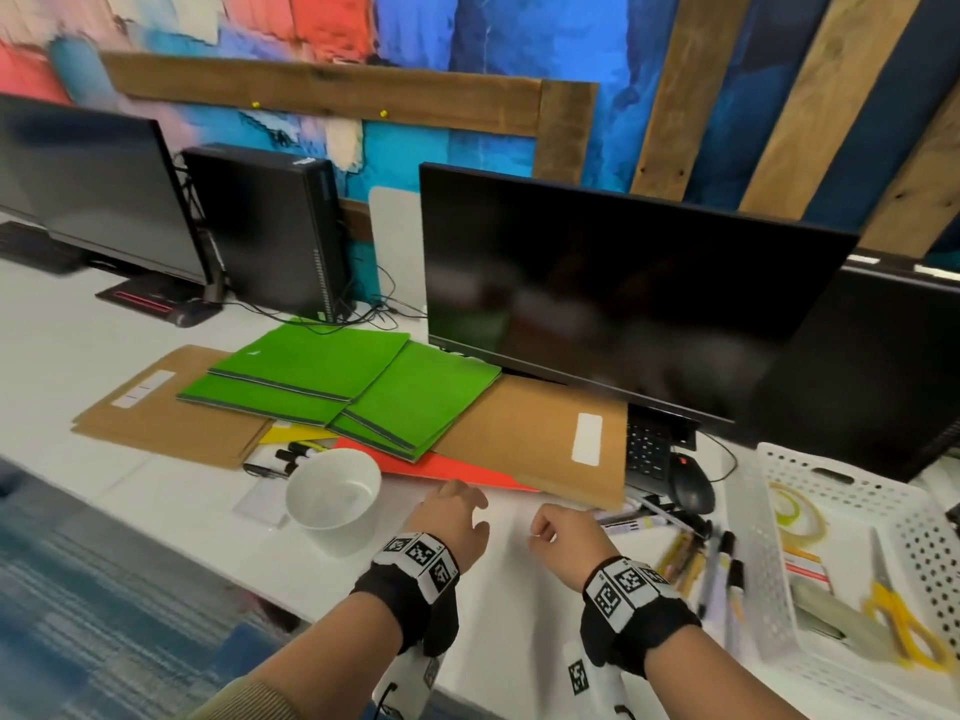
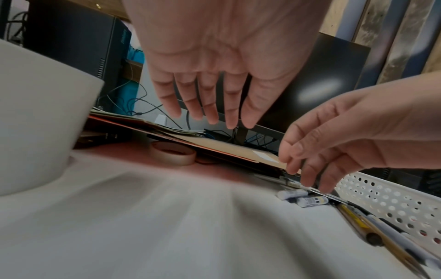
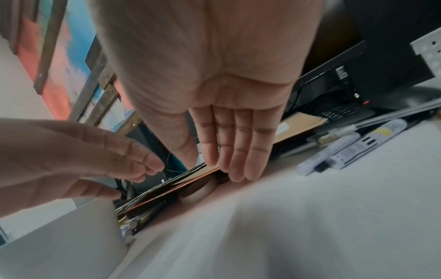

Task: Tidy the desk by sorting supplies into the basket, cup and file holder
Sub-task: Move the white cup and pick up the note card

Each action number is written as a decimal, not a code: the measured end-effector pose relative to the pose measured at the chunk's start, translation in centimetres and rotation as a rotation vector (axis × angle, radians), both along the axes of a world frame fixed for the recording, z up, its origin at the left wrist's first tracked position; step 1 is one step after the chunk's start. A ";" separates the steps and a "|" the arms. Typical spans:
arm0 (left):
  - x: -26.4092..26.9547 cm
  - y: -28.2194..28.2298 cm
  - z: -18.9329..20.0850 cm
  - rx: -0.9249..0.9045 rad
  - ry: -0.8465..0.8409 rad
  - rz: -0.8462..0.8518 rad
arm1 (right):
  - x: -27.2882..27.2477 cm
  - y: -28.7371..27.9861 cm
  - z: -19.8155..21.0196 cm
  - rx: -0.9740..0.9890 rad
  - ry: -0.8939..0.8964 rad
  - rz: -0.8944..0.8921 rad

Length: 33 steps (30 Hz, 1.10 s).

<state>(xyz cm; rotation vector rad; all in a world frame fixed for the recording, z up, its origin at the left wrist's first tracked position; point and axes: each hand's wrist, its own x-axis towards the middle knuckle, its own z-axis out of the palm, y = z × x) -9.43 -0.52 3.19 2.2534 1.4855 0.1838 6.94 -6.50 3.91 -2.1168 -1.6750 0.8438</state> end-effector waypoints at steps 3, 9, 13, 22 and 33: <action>-2.0 0.7 -0.2 0.017 -0.019 0.009 | -2.3 0.7 -0.6 -0.010 0.024 -0.015; -4.5 1.3 0.2 0.097 -0.044 0.033 | -5.5 1.8 -0.9 0.001 0.074 -0.010; -5.2 1.3 0.7 0.133 -0.048 0.075 | -6.2 2.6 -0.5 -0.002 0.095 0.015; -6.9 2.1 2.1 0.191 0.066 0.309 | -6.8 4.3 -0.2 -0.031 0.112 0.149; -13.0 3.3 2.6 0.159 -0.111 0.679 | -8.8 5.2 0.8 0.016 0.150 0.223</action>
